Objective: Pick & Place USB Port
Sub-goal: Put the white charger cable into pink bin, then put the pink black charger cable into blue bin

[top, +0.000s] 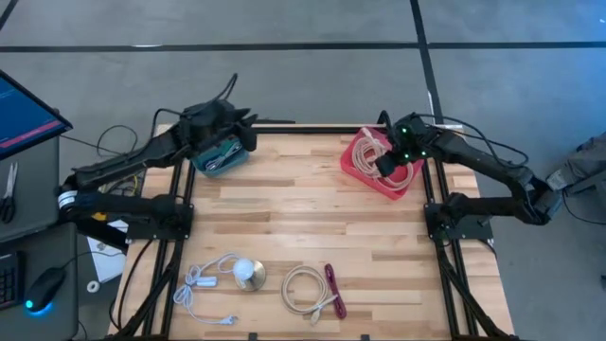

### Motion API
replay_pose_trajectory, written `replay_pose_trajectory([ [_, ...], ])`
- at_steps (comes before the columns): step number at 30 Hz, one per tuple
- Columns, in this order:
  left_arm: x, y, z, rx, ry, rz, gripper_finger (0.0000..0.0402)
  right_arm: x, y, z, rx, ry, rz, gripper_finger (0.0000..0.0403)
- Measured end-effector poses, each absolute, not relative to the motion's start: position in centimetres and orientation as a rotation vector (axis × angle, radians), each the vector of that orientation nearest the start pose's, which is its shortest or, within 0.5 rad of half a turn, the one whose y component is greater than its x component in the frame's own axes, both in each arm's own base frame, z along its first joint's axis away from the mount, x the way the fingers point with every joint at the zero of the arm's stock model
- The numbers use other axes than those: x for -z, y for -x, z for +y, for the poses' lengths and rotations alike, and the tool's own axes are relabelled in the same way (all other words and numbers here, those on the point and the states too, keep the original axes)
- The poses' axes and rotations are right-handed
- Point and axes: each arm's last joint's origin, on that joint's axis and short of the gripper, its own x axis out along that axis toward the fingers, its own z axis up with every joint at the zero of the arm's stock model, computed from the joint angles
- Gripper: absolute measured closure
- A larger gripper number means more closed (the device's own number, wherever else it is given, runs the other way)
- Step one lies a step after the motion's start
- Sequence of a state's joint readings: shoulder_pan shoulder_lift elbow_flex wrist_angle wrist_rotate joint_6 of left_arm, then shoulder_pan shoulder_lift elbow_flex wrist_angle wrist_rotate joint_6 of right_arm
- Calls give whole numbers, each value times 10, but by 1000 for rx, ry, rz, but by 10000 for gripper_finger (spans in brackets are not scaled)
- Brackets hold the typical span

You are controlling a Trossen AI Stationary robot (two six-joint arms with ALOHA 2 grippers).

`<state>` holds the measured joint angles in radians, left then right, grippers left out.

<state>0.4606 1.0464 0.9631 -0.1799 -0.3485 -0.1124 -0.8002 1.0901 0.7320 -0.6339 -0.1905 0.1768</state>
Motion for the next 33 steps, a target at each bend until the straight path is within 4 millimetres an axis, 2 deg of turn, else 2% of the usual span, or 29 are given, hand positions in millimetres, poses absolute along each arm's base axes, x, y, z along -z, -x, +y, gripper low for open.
replay_pose_trajectory([
  [6, -341, -194, 107, -827, 128, 224, 270, -225, -139, -143, 670, -655, 845, 332],
  [11, -335, -194, 107, -828, 129, 242, 270, -235, -136, -143, 683, -662, 808, 298],
  [18, -334, -194, 107, -830, 146, 238, 269, -286, -132, -136, 630, -553, 744, 269],
  [26, -334, -194, 107, -830, 146, 238, 272, -354, -120, -118, 574, -477, 589, 274],
  [33, -334, -195, 104, -813, 143, 240, 271, -392, -113, -93, 411, -471, 443, 281],
])
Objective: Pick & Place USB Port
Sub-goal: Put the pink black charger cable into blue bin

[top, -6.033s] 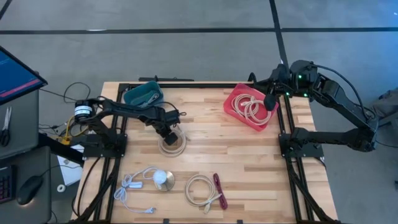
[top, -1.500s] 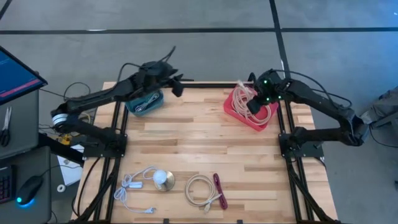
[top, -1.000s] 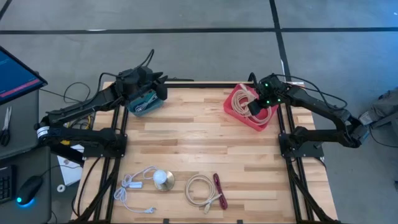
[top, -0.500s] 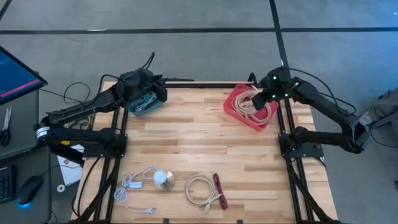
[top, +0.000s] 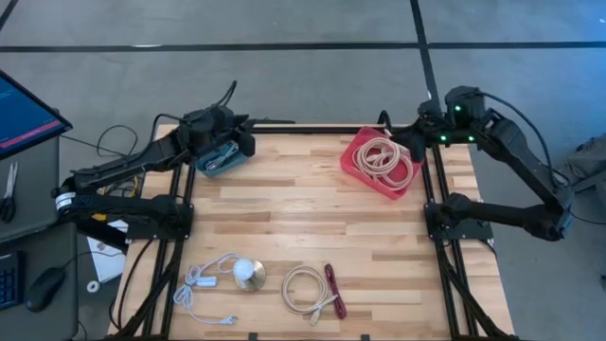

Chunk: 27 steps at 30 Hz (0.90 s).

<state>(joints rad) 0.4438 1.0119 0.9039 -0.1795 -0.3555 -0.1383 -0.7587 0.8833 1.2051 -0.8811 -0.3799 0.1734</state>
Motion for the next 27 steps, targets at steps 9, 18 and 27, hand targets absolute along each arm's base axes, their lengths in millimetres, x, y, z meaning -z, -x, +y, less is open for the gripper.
replay_pose_trajectory([
  [9, -335, -197, 100, -794, 139, 233, 270, -399, -115, -82, 333, -438, 417, 281],
  [18, -336, -198, 101, -794, 145, 217, 270, -393, -136, -91, 320, -540, 441, 280],
  [27, -336, -198, 101, -795, 148, 216, 270, -384, -148, -76, 225, -731, 543, 295],
])
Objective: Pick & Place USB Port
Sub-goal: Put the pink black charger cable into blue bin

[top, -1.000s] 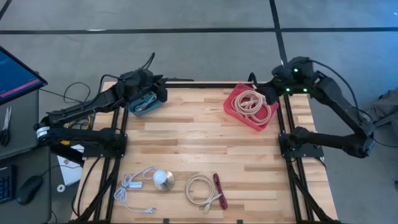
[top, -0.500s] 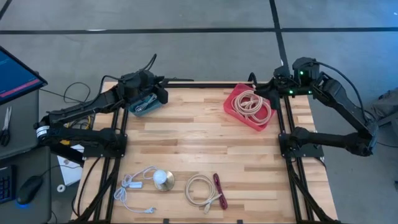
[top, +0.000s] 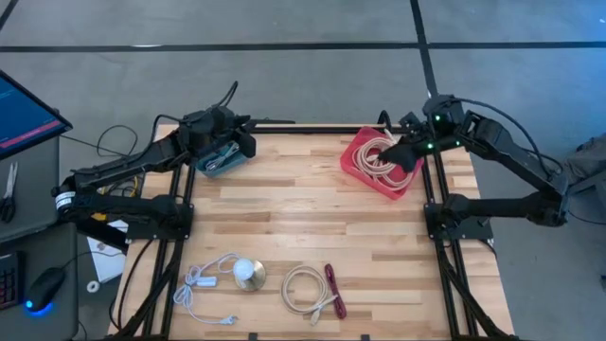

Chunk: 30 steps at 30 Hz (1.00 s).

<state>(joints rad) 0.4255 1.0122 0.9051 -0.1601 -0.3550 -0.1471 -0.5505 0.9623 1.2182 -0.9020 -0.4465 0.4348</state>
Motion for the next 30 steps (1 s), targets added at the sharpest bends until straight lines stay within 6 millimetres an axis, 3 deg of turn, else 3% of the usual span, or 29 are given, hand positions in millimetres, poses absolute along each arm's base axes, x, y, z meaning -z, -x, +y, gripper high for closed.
replay_pose_trajectory([
  [10, -335, -198, 101, -795, 148, 220, 270, -383, -160, -46, 96, -830, 615, 318],
  [17, -334, -197, 100, -794, 141, 242, 270, -379, -176, -15, 216, -909, 644, 321],
  [24, -329, -190, 97, -789, 140, 328, 270, -371, -210, 24, 250, -957, 612, 321],
  [30, -328, -188, 94, -731, 153, 353, 270, -349, -242, 61, 245, -1003, 687, 321],
])
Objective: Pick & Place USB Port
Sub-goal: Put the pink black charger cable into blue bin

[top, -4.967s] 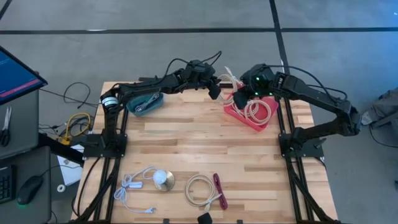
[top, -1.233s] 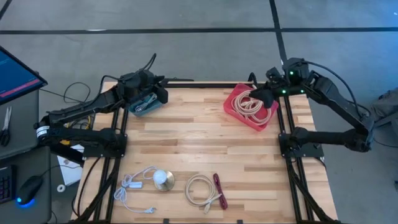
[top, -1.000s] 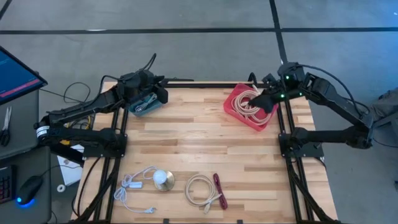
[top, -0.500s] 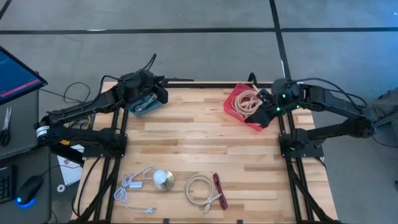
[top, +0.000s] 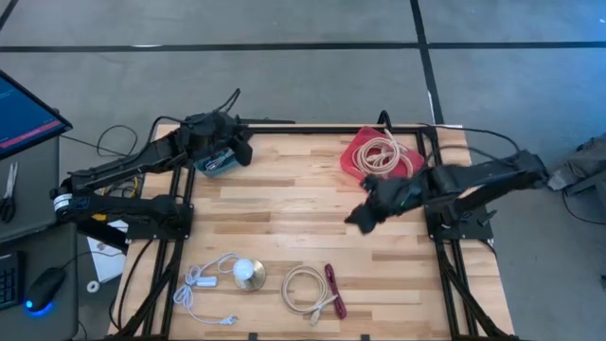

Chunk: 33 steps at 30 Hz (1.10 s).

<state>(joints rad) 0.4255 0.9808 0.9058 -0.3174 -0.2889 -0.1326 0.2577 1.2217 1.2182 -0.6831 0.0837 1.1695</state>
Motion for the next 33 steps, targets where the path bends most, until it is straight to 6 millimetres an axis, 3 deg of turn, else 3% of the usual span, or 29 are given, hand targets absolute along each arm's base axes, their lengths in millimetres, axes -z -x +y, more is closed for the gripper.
replay_pose_trajectory([
  [12, -328, -189, 93, -656, 171, 354, 270, -292, -271, 125, 380, -1109, 913, 321],
  [19, -328, -189, 93, -656, 171, 354, 270, -271, -284, 159, 351, -1201, 940, 321],
  [27, -328, -189, 93, -655, 166, 355, 270, -239, -295, 174, 411, -1211, 1032, 318],
  [33, -328, -189, 93, -655, 164, 356, 270, -211, -305, 178, 474, -1181, 1098, 282],
])
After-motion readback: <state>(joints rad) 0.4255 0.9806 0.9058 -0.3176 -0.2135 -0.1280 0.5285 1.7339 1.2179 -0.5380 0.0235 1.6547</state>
